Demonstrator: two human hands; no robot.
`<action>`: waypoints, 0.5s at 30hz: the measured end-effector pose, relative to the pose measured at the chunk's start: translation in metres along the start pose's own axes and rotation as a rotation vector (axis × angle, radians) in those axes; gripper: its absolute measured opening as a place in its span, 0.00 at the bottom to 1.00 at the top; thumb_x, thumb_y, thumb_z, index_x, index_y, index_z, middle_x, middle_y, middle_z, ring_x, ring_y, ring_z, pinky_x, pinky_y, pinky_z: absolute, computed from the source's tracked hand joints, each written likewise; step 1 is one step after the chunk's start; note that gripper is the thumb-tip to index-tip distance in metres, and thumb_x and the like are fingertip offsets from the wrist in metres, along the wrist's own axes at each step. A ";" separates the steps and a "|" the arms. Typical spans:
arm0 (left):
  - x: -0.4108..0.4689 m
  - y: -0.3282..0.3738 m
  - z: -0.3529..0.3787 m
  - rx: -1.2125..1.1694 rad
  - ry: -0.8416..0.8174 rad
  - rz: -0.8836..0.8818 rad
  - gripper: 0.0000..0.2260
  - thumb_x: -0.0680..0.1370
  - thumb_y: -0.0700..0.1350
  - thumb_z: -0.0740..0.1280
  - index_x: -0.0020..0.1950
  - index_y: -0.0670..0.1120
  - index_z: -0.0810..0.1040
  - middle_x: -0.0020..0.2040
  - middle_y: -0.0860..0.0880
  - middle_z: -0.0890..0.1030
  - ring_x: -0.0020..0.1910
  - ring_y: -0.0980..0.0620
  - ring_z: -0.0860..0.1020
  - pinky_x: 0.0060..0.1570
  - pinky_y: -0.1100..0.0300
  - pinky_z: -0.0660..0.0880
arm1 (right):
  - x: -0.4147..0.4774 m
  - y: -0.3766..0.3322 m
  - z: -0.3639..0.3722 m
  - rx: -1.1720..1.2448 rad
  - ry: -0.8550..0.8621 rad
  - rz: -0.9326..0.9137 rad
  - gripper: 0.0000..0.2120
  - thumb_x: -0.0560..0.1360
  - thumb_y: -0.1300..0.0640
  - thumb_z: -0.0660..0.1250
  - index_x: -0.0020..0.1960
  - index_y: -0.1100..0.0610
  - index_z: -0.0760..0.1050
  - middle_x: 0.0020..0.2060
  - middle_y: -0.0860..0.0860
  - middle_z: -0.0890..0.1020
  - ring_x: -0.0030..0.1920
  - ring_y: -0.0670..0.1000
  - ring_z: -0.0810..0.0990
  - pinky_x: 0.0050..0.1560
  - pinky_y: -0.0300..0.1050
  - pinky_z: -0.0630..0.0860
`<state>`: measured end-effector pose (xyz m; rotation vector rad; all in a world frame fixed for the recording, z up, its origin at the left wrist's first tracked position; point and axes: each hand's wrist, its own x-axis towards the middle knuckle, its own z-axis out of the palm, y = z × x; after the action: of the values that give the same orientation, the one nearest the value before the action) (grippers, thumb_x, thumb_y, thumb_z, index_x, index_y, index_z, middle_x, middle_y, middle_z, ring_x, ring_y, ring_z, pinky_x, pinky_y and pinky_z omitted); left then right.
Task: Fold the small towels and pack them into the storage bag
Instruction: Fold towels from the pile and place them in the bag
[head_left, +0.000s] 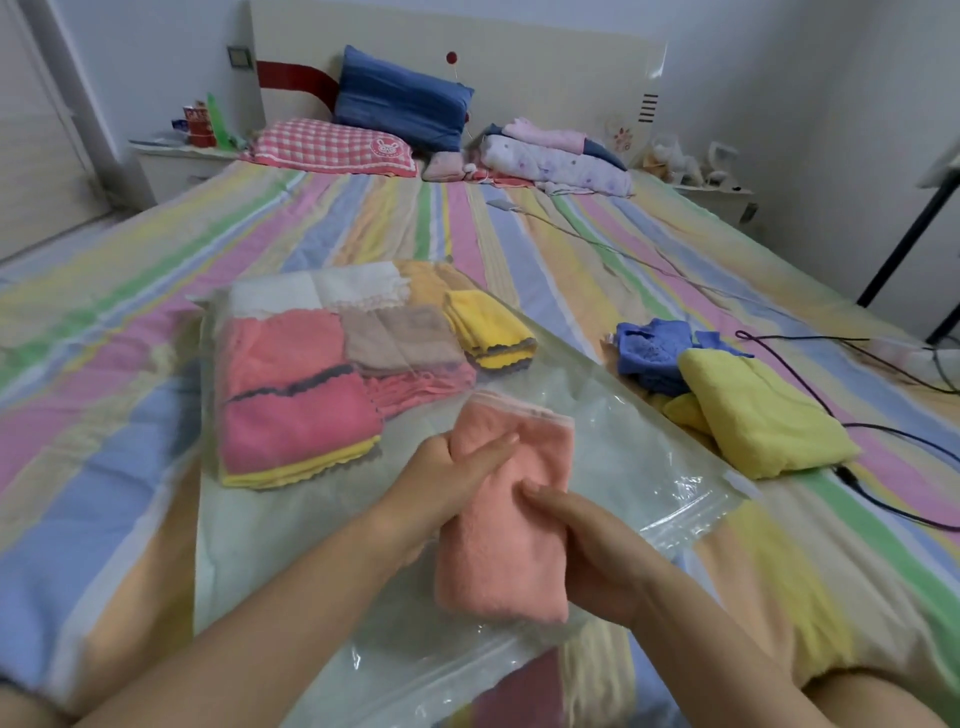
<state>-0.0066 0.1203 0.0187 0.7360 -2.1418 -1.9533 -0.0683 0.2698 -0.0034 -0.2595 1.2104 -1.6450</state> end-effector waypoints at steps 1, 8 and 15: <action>0.003 -0.002 0.003 0.162 0.100 0.108 0.17 0.73 0.58 0.71 0.55 0.49 0.78 0.51 0.52 0.83 0.49 0.53 0.82 0.52 0.54 0.79 | -0.003 0.000 -0.003 -0.004 0.041 -0.013 0.23 0.74 0.54 0.70 0.65 0.64 0.74 0.59 0.62 0.80 0.60 0.60 0.79 0.58 0.52 0.77; -0.012 -0.014 0.023 0.723 0.299 0.516 0.08 0.74 0.52 0.67 0.46 0.53 0.69 0.47 0.55 0.75 0.45 0.52 0.77 0.43 0.56 0.72 | -0.023 -0.014 -0.044 0.047 0.501 -0.136 0.17 0.75 0.57 0.69 0.62 0.60 0.75 0.52 0.59 0.84 0.49 0.54 0.84 0.40 0.46 0.80; -0.042 -0.044 0.049 1.378 -0.232 0.531 0.21 0.70 0.62 0.67 0.52 0.48 0.71 0.53 0.49 0.71 0.54 0.48 0.71 0.43 0.56 0.64 | -0.053 -0.021 -0.075 0.072 0.615 -0.174 0.17 0.75 0.57 0.69 0.62 0.60 0.74 0.53 0.59 0.83 0.55 0.57 0.82 0.56 0.54 0.78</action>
<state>0.0202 0.1816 -0.0222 -0.0442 -3.1721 -0.1203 -0.1070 0.3557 -0.0022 0.2127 1.6083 -1.9932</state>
